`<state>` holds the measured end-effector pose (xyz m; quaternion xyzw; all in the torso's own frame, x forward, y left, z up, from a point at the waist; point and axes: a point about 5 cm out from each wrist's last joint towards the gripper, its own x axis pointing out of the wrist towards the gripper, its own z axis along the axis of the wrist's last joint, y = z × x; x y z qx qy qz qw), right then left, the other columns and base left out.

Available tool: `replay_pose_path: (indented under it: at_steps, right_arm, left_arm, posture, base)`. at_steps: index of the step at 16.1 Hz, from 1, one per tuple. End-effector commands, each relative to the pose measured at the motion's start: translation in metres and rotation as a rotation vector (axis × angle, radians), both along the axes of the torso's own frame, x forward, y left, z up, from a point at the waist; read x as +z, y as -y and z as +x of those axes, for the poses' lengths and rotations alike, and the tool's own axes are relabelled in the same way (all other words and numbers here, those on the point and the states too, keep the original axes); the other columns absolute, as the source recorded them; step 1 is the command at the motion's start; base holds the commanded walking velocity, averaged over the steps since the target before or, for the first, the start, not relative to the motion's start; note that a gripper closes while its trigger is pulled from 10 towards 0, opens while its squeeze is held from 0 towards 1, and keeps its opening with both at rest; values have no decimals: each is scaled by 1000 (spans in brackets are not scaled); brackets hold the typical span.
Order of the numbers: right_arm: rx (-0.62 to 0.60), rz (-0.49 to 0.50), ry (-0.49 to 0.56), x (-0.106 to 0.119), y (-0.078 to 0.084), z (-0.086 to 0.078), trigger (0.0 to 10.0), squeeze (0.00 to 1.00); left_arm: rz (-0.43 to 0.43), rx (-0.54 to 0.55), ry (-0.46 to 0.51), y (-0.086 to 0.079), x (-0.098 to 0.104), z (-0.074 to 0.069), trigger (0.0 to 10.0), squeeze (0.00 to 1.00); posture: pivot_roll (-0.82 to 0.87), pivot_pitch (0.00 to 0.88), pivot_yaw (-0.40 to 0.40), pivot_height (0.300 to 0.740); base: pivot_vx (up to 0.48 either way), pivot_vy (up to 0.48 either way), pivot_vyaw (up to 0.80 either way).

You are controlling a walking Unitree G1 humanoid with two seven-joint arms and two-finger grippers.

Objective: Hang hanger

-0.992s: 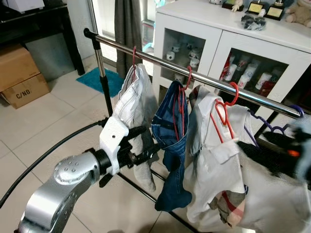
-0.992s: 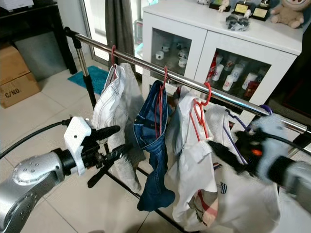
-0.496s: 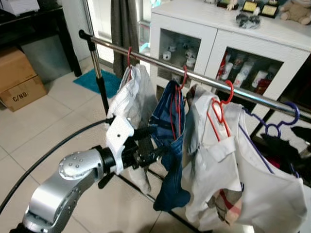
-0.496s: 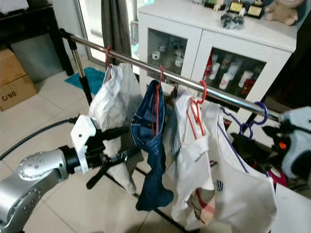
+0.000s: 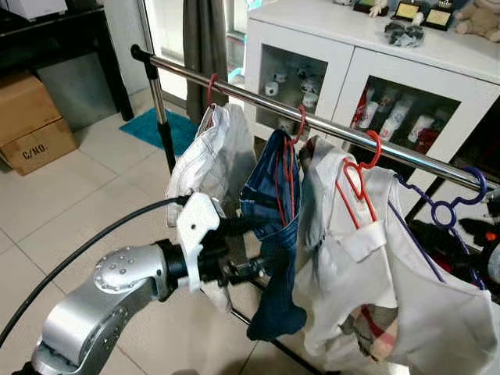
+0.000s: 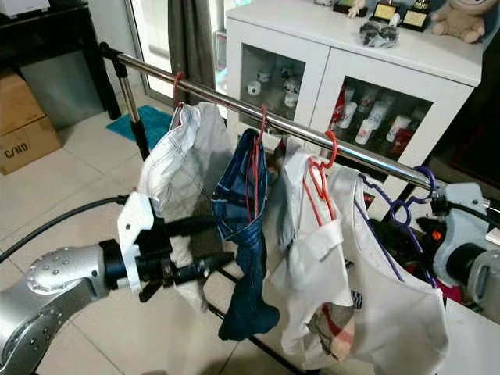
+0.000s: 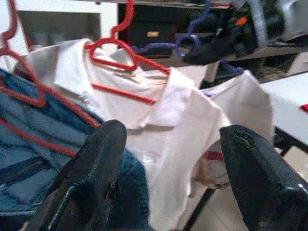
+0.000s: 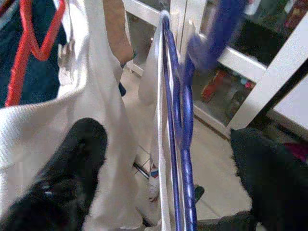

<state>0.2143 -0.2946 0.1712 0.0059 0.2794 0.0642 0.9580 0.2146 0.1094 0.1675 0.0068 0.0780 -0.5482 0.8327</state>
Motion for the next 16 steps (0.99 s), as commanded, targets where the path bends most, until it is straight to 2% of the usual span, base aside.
replay_pose_path:
  at_steps: [1,16]
  right_arm:
    - [-19,-6,15,4,2,2,78,0]
    - [-9,43,60,3,-6,10,0,0]
  left_arm:
    - [-1,-20,4,2,2,-2,10000,0]
    - [10,-12,5,-1,2,0,10000,0]
  posture:
    - [9,0,-53,740]
    - [16,0,-55,740]
  base:
    - [0,0,0]
    - [0,0,0]
